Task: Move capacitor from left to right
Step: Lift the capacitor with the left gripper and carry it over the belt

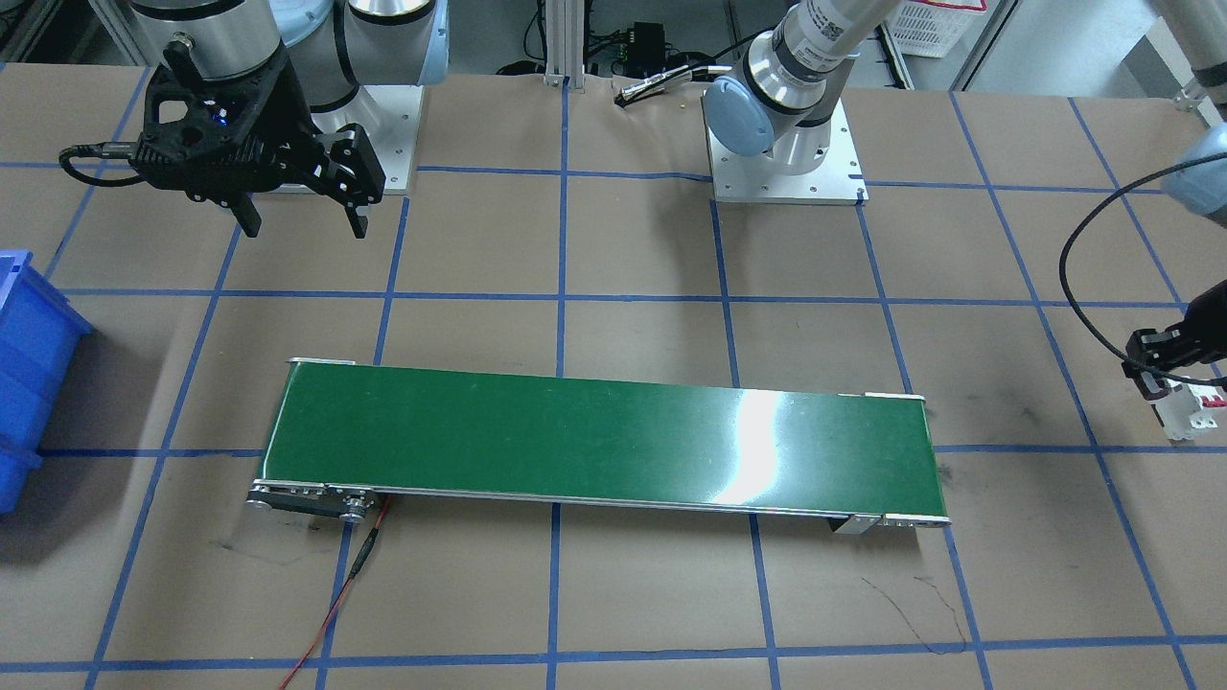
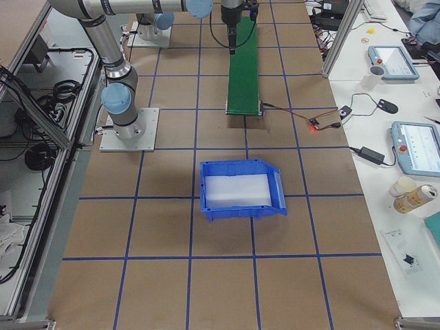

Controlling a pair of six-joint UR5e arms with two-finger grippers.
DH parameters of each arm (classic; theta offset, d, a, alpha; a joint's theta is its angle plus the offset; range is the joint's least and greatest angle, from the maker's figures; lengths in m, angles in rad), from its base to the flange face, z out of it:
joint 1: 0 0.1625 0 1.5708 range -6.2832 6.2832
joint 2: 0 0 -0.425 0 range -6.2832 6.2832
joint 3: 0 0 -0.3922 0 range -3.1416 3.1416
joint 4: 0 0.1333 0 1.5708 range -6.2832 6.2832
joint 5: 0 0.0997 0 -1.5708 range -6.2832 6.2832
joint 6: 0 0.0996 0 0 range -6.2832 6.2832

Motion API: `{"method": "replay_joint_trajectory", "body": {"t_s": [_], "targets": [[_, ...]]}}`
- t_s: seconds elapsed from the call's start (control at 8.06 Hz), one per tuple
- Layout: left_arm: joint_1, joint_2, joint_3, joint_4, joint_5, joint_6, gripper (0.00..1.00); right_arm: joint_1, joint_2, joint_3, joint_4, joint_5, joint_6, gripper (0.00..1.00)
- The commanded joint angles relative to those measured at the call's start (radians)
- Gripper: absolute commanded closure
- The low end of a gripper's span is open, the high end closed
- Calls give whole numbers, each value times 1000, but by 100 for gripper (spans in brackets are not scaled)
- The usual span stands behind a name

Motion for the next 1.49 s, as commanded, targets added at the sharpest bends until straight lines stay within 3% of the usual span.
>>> {"method": "replay_joint_trajectory", "body": {"t_s": [0.0,0.37,0.87,1.24,1.36], "targets": [[-212,124,2,-21,-71,-35,100,0,0,1,0,-1,0,0],[-521,113,-4,-16,-123,-359,100,0,-2,-1,1,-4,0,0],[-524,-23,-4,17,-88,-265,100,0,0,1,1,-2,0,0],[-524,-32,-12,16,-83,-271,100,0,0,1,3,-5,0,0],[-524,-28,-10,2,-83,-274,76,0,0,-1,3,-4,0,0]]}}
